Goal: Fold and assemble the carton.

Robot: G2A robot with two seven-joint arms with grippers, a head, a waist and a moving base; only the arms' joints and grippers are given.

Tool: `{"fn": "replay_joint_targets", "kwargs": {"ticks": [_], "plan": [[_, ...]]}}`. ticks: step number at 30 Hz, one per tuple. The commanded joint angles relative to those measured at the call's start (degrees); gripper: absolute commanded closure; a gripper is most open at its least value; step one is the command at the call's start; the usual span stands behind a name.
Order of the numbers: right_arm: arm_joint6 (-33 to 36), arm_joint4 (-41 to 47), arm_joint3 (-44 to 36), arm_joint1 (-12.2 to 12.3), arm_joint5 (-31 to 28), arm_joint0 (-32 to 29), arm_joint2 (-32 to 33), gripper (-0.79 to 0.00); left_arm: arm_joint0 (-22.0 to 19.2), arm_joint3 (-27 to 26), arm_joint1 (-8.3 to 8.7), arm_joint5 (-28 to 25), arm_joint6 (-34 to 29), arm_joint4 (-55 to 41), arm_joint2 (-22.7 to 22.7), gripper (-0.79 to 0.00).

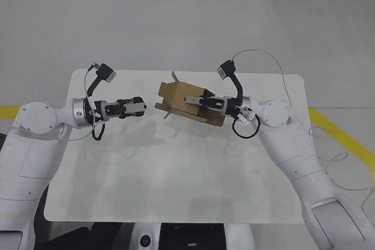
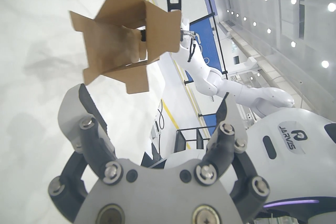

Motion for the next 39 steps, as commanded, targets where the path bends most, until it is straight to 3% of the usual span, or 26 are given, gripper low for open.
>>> {"fn": "replay_joint_targets", "kwargs": {"ticks": [1,14,26,39], "plan": [[2.5,0.8,-0.9,0.4,0.5,-0.5,1.0,0.000,0.0,1.0,0.09,0.5,0.2,0.3,-0.3,-0.785],[12.8,4.2,-7.3,2.7,3.4,-3.3,5.6,0.000,-1.8,4.4,-0.46,2.5,1.3,11.6,5.9,-0.785],[13.2,6.0,-9.3,2.7,3.4,-3.6,4.4,0.000,-3.8,4.7,-1.45,3.0,3.2,14.0,10.3,-0.785],[12.6,7.5,-8.0,2.1,2.7,-2.2,1.6,0.000,-3.5,2.9,-1.40,2.4,1.6,11.4,9.9,-0.785]]}}
